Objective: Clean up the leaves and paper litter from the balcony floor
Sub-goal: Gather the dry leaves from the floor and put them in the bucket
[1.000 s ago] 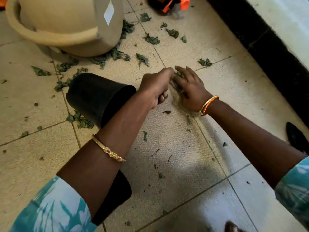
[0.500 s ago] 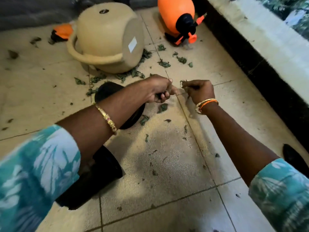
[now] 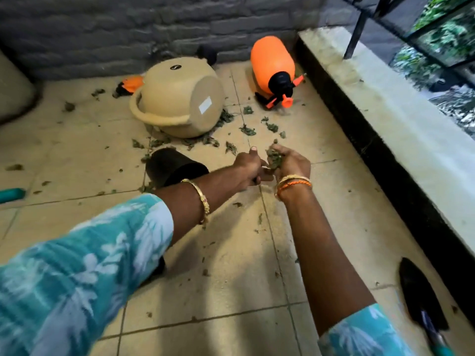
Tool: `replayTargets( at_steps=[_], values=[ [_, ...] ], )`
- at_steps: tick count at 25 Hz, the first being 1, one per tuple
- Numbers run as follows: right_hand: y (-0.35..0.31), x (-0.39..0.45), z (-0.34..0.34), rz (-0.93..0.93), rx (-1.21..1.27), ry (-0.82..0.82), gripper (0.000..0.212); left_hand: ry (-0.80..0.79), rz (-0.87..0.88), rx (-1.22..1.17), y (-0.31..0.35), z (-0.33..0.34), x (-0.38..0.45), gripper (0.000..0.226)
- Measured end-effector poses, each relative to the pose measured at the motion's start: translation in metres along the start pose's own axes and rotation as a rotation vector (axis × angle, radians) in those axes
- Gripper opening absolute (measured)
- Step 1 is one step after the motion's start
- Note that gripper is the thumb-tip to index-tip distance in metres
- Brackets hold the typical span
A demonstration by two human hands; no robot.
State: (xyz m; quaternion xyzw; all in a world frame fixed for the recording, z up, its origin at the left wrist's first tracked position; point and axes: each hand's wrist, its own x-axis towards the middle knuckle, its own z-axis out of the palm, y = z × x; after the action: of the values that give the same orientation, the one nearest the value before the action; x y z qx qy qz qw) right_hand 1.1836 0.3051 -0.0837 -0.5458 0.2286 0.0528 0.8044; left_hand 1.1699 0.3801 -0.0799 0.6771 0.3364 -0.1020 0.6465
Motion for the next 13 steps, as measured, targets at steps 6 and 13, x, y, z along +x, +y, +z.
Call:
replayTargets(
  at_steps=[6,13],
  values=[
    [0.048,0.004,-0.032,-0.631,-0.922,-0.169,0.03,0.049,-0.064,-0.158,-0.019,0.02,0.013,0.046],
    [0.027,0.049,-0.052,-0.528,-0.879,-0.109,0.03,0.054,-0.101,0.053,-0.029,0.006,0.037,0.03]
  ],
)
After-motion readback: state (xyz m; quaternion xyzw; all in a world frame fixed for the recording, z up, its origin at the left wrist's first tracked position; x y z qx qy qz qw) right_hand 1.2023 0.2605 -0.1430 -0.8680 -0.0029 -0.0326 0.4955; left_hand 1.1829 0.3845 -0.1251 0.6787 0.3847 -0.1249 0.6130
